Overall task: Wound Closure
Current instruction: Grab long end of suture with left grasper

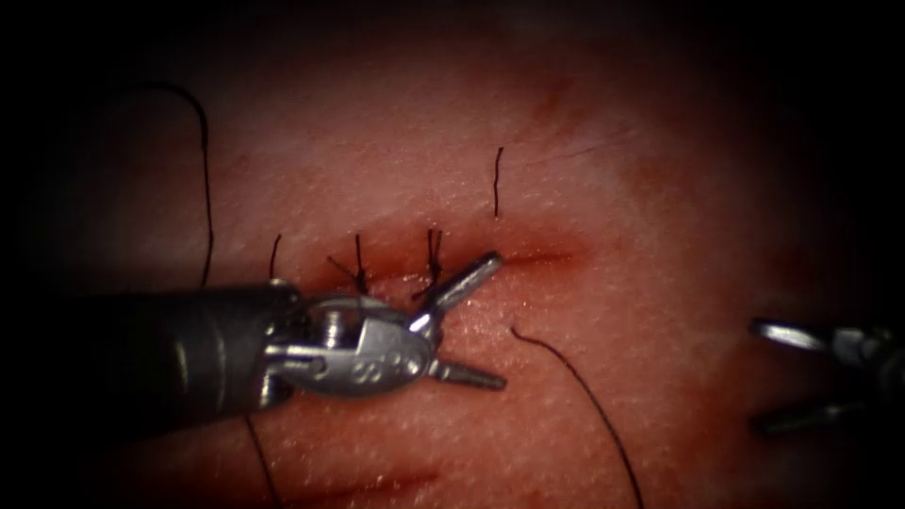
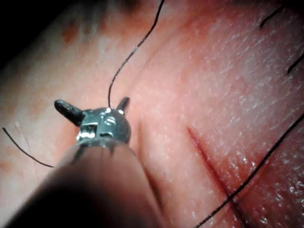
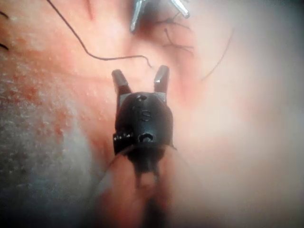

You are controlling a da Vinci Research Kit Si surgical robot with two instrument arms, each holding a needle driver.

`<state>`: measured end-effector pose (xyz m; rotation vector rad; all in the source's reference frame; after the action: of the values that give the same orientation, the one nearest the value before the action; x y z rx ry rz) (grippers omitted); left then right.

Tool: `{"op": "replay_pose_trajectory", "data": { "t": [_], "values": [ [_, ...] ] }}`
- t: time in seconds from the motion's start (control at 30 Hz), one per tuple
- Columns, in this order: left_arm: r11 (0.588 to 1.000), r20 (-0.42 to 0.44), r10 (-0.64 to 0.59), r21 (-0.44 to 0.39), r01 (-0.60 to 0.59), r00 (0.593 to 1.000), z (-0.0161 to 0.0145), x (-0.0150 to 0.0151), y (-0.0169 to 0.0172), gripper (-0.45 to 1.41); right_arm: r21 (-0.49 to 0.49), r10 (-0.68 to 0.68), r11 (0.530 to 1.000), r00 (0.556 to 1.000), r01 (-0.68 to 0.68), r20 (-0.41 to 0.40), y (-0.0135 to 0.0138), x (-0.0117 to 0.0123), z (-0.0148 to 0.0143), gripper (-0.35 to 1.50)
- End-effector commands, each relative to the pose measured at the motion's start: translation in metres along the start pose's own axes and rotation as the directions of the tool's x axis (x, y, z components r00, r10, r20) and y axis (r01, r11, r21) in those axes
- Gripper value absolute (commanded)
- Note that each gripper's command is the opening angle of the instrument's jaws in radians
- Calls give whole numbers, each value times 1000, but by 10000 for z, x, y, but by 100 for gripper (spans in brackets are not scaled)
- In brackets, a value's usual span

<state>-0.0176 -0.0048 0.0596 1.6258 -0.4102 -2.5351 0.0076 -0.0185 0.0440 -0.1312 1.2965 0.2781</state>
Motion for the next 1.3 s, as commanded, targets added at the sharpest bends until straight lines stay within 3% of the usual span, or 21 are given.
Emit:
{"op": "replay_pose_trajectory", "data": {
  "t": [0.03, 0.17, 0.3, 0.83, 1.0, 1.07, 1.1, 1.23, 1.3],
  "values": [
    [999, -2, 22, -26, -22, 1000, 17, 0, 10, 69, -4, -2, 1000, 1000, 2, 2, 3, -6, 12, 148],
    [990, -4, 67, -127, -67, 998, 43, 6, 42, 64, -11, -2, 1000, 1000, 2, 8, 5, -10, 16, 148],
    [985, -67, 90, -142, -99, 994, 56, 14, 57, 59, -15, -2, 1000, 1000, 2, 9, 6, -13, 17, 148],
    [976, -216, 169, -103, -194, 962, 55, 88, 73, 21, -24, -12, 1000, 1000, 12, 12, 5, -31, 22, 148],
    [971, -242, 186, -106, -217, 952, 56, 87, 76, 7, -22, -13, 1000, 1000, 13, 10, 4, -31, 22, 148],
    [970, -246, 189, -106, -220, 951, 57, 84, 77, -11, -22, -13, 1000, 1000, 13, 9, 4, -30, 22, 148],
    [969, -254, 190, -108, -223, 948, 57, 81, 77, -45, -20, -13, 1000, 1000, 13, 7, 4, -30, 22, 148],
    [968, -278, 182, -117, -222, 943, 50, 74, 67, -45, -14, -14, 1000, 1000, 14, -1, 2, -31, 24, 145],
    [968, -282, 178, -122, -219, 943, 34, 66, 46, -45, 15, -22, 1000, 999, 22, -46, -2, -33, 36, 135]
  ]
}}
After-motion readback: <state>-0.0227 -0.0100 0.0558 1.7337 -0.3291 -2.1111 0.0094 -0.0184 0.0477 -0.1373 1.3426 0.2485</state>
